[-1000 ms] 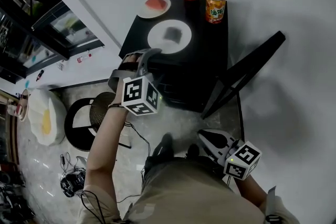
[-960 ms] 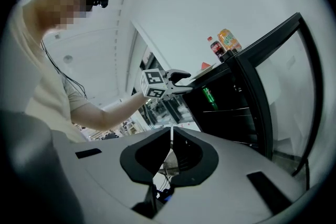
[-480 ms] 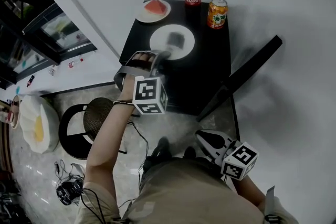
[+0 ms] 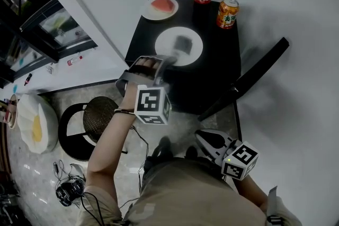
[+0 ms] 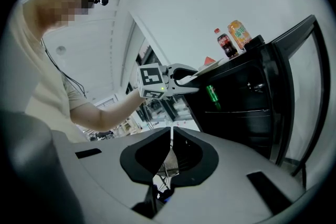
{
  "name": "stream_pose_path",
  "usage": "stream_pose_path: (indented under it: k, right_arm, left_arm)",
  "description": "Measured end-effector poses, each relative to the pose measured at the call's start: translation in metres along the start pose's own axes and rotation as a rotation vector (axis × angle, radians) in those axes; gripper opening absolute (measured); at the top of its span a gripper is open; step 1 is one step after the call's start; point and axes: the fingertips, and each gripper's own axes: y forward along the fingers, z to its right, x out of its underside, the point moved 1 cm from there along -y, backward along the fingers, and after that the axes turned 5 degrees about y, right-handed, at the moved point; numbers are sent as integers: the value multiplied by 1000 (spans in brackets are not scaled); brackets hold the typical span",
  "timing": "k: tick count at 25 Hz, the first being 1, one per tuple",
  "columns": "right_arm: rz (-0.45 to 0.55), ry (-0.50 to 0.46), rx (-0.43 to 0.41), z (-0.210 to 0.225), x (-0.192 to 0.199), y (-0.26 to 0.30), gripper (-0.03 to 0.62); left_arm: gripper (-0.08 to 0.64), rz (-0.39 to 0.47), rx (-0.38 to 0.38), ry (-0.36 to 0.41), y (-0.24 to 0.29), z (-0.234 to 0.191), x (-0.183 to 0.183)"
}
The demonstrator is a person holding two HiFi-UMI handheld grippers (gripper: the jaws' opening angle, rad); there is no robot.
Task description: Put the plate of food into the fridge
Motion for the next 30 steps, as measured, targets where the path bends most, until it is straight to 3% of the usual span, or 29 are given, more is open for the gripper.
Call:
stream_pose_path:
  k: [8, 14, 17, 27, 30]
  right_arm:
    - [-15, 7, 17, 3, -2, 6, 28]
    - [-23, -1, 7, 2, -3, 7, 28]
    - [-22, 2, 12, 3, -2, 5, 28]
    - [-10, 56, 32, 13, -6, 7, 28]
    - [-5, 132, 18, 20, -8, 12, 28]
  left_arm:
    - [177, 29, -32, -37, -16, 2, 0]
    - [176, 28, -65, -52, -9, -2, -2]
    - [57, 29, -101, -54, -12, -8, -2]
    - [54, 38, -108, -64, -21, -6, 0]
    - [55, 48, -104, -90, -25, -4, -1]
